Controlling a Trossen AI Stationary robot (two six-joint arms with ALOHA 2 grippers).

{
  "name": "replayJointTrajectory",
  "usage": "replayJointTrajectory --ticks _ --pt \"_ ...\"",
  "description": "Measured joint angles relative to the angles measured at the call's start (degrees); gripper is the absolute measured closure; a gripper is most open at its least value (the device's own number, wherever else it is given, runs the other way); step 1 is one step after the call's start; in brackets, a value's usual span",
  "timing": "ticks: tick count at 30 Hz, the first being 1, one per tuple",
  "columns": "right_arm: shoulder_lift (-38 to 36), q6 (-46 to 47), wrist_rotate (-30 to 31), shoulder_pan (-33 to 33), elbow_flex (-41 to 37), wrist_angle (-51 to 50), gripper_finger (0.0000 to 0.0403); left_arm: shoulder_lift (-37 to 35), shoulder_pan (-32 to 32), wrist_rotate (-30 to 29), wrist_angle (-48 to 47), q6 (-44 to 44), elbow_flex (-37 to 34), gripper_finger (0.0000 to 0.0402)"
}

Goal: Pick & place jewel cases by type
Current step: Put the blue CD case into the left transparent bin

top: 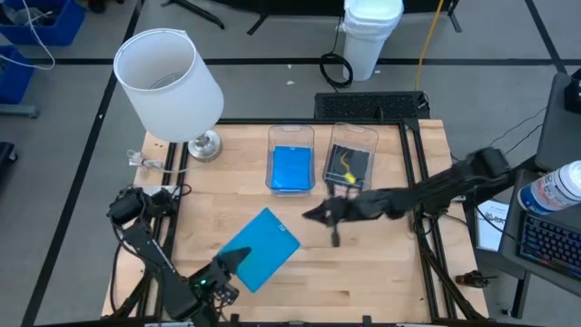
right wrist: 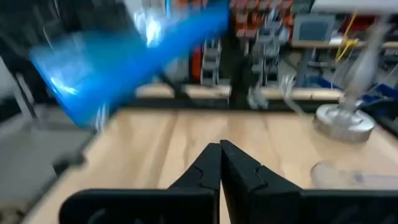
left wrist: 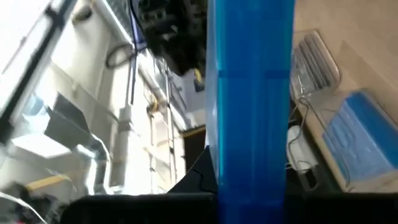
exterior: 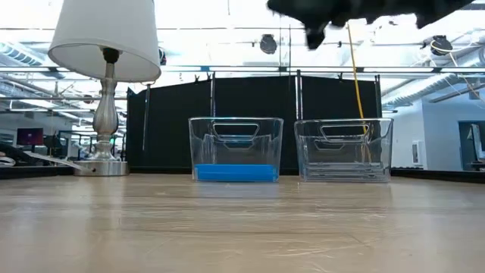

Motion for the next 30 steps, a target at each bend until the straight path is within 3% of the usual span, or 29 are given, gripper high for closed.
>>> replayJointTrajectory --ticks 4,8,17,20,24,30 --pt "-10.9 4.4 -5.3 -2.5 -4.7 0.2 0.0393 0.0 3.9 0.0 0.0 -4.0 0.0 0.039" --pt "-15.8 10.0 -9.2 -4.3 -6.9 0.0 0.0359 0.0 8.8 0.0 0.0 -4.4 0.0 0.0389" --pt "-15.6 20.1 -9.3 -9.6 -7.2 -1.4 0.0237 0.0 18.1 0.0 0.0 0.9 0.0 0.0391" --pt "-15.6 24.5 -12.6 -13.2 -7.2 -2.1 0.0209 0.0 19.6 0.0 0.0 3.1 0.0 0.0391" --pt "-15.6 33.3 -18.3 -18.5 -7.2 -2.0 0.0191 0.0 20.8 0.0 0.0 6.0 0.0 0.0391" --pt "-15.6 43.9 -21.4 -24.8 -7.2 -6.3 0.0188 0.0 22.6 0.1 -0.1 8.4 2.9 0.0391"
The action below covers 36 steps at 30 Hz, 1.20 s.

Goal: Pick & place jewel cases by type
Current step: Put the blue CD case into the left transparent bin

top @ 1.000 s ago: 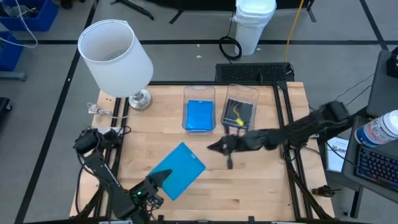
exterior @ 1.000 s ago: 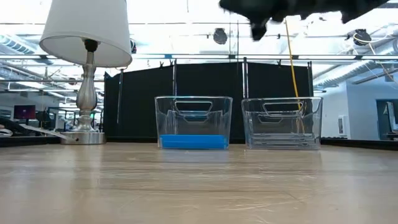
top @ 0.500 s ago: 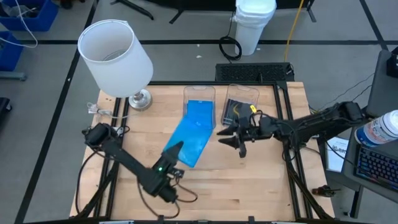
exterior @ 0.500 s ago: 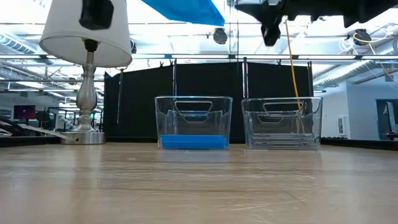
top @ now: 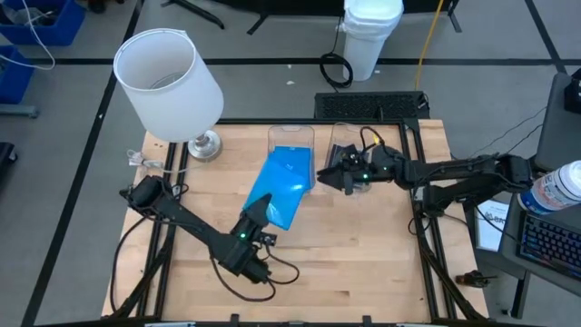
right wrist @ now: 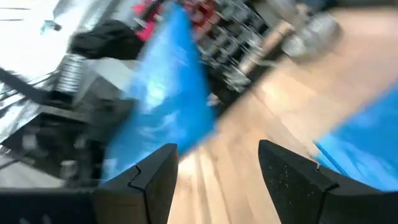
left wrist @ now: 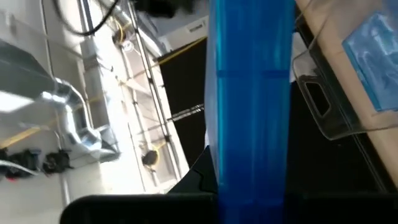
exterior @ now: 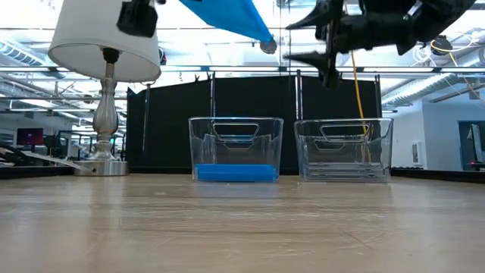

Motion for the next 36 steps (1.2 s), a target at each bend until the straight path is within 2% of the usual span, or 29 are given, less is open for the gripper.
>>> replayJointTrajectory --ticks 3,6,12,16,25,33,36 --pt "0.1 2.6 -1.4 -2.1 0.0 -3.0 0.0188 0.0 1.1 0.0 0.0 -2.0 2.8 0.0391" --pt "0.3 3.7 -1.3 -2.7 0.0 -0.3 0.0188 0.0 2.1 -0.1 0.0 -3.2 4.9 0.0391" --pt "6.0 6.1 -4.8 -2.6 0.1 15.8 0.0189 0.0 3.8 0.0 0.1 -3.9 5.6 0.0391" --pt "11.0 9.8 -8.4 -4.1 0.0 22.0 0.0198 0.0 4.1 0.0 0.1 -3.5 5.6 0.0391" --pt "18.1 13.1 -10.5 -4.6 1.6 37.6 0.0212 0.0 4.3 -0.2 3.1 -3.1 5.6 0.0391" --pt "19.7 13.7 -13.5 -4.6 4.5 36.9 0.0222 0.0 4.4 -0.4 4.9 -1.9 5.6 0.0391" --pt "19.7 11.1 -14.5 -4.6 5.1 34.9 0.0236 0.0 4.4 -0.2 5.0 -2.2 5.6 0.0391"
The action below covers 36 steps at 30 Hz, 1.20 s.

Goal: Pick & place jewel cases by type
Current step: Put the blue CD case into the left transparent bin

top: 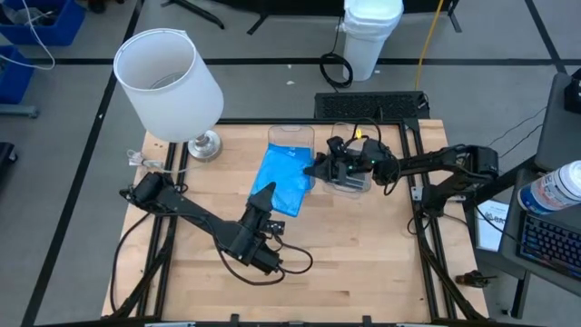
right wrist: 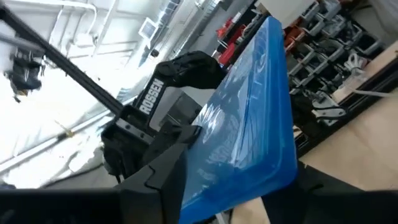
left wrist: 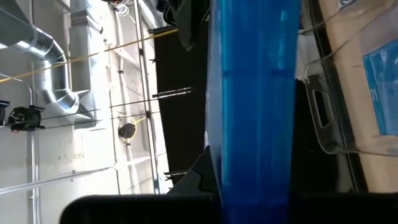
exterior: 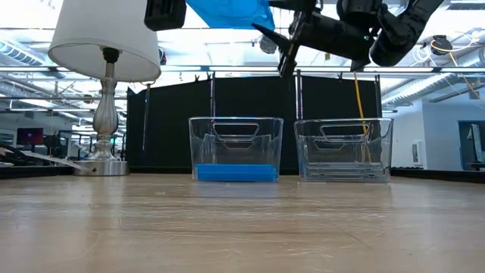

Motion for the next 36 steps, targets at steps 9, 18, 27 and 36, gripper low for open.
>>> replayJointTrajectory --ticks 9,18,27,36 --pt "0.0 -5.0 -0.6 0.1 0.1 -0.4 0.0353 0.0 0.0 -0.5 1.1 2.4 -0.1 0.0391" --pt "-0.3 -7.6 -2.3 -1.7 0.1 -0.3 0.0371 0.0 -0.5 0.5 1.9 5.9 -0.1 0.0293" --pt "-0.4 -9.0 -6.0 -4.3 0.2 0.7 0.0376 0.0 -6.7 0.9 1.2 1.5 -0.1 0.0135" --pt "-5.2 -19.7 -9.2 -8.5 1.1 -14.9 0.0375 -0.8 -13.2 21.3 -5.0 -25.8 -0.4 0.0098"
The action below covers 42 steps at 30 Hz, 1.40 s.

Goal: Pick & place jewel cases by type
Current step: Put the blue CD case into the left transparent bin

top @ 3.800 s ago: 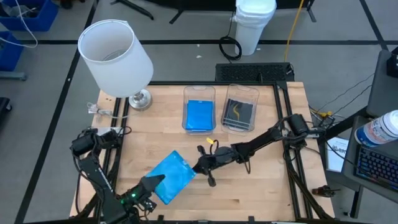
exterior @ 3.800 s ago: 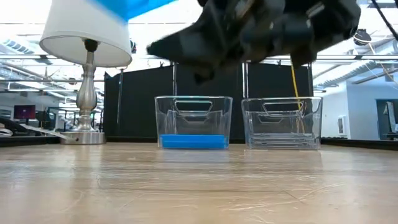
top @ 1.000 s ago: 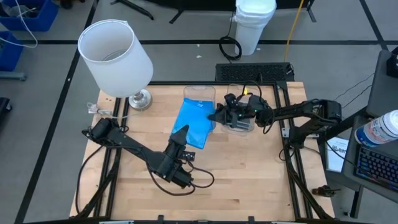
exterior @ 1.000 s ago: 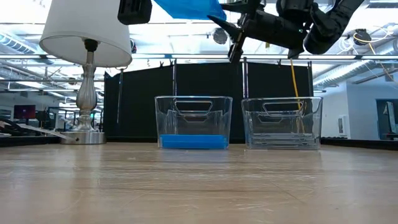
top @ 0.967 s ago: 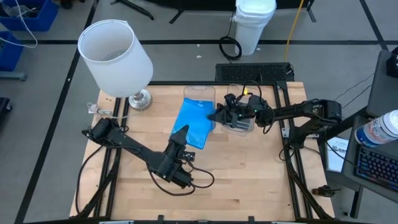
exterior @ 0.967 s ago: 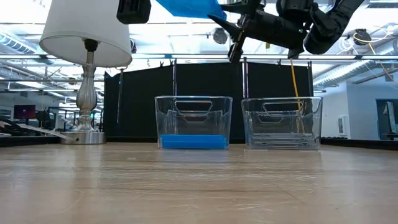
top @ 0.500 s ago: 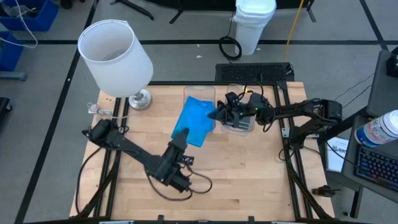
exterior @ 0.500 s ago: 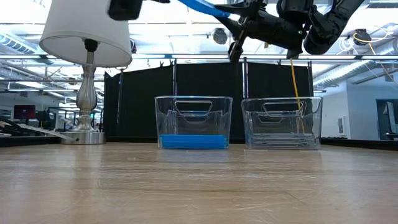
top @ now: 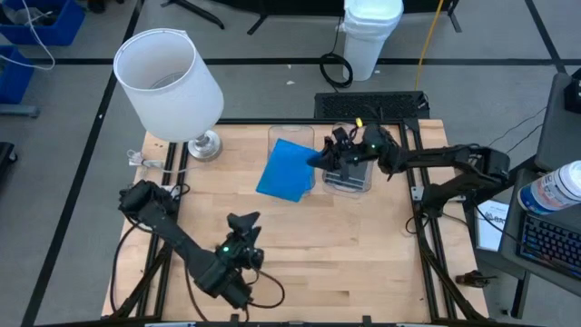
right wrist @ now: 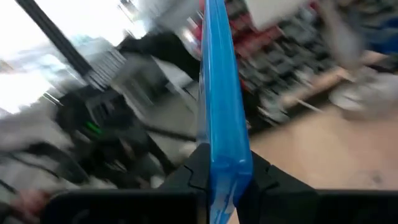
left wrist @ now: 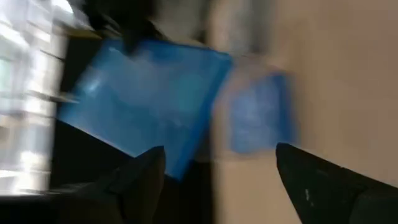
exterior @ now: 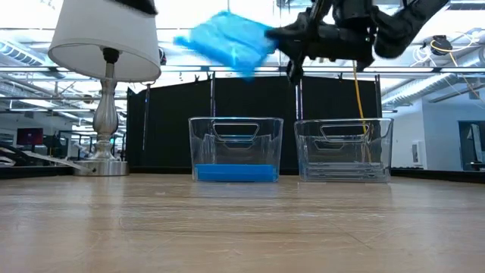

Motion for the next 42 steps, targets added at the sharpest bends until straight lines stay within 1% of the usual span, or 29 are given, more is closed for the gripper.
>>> replayJointTrajectory --ticks 2,3,5,7,10,12,13,14,16,18,20,21,24,28,31,35,39,42 --pt "-1.9 -7.4 1.5 -0.2 1.9 -11.4 0.0377 -1.4 -1.3 7.5 0.4 -3.5 -1.4 0.0119" --pt "-2.6 -10.8 2.9 -0.1 3.1 -16.9 0.0377 -1.9 -2.1 9.5 0.8 -4.5 -2.4 0.0134" --pt "-3.6 -16.4 7.0 0.4 5.6 -26.2 0.0377 -2.7 -3.8 11.2 2.7 -4.9 -5.8 0.0171" --pt "-3.9 -21.0 9.5 1.3 7.5 -31.2 0.0377 -5.0 -6.2 12.4 7.6 -5.5 -11.3 0.0218" --pt "-3.9 -26.1 9.0 2.3 7.9 -31.5 0.0372 -11.2 -7.2 15.3 21.8 -0.7 -20.0 0.0297" --pt "-3.8 -27.1 9.0 2.7 7.9 -31.2 0.0373 -16.2 -7.7 18.6 34.0 3.8 -26.7 0.0352" --pt "-3.8 -27.1 9.0 2.6 7.9 -31.0 0.0375 -18.7 -7.6 20.2 40.6 7.1 -29.9 0.0376" --pt "-3.8 -27.2 9.0 2.5 7.9 -30.8 0.0377 -21.5 -7.3 21.9 47.3 10.7 -33.4 0.0388" --pt "-3.8 -28.3 9.1 2.1 7.9 -31.0 0.0378 -27.0 -7.2 25.1 58.9 17.0 -40.3 0.0389" --pt "-3.8 -29.1 9.2 2.0 7.9 -31.3 0.0378 -31.4 -6.3 28.0 68.7 21.6 -46.7 0.0386" --pt "-3.8 -28.9 9.1 2.1 8.1 -31.5 0.0378 -35.0 -5.0 31.4 75.6 25.0 -52.2 0.0391" --pt "-3.8 -27.9 9.1 2.1 9.0 -33.2 0.0378 -36.7 -4.5 33.0 78.2 26.0 -54.7 0.0395" --pt "-3.6 -26.9 10.5 2.2 14.4 -42.9 0.0378 -40.3 -2.4 36.2 87.1 27.3 -60.9 0.0394" --pt "-1.8 -29.3 18.5 3.0 23.3 -58.7 0.0378 -42.6 -0.4 39.1 95.4 27.4 -66.1 0.0389" --pt "-0.3 -29.7 22.8 3.0 29.0 -64.4 0.0378 -42.7 0.0 39.4 98.0 27.5 -67.9 0.0397" --pt "2.0 -27.2 22.7 1.7 34.0 -68.1 0.0377 -41.9 0.0 39.3 99.9 27.1 -68.7 0.0389" --pt "4.5 -21.8 20.8 -0.5 35.2 -67.6 0.0373 -41.7 -0.4 39.3 100.1 27.4 -69.0 0.0373" --pt "7.2 -16.7 17.8 -2.4 35.2 -67.8 0.0377 -41.7 -0.7 39.4 99.8 27.3 -69.0 0.0374"
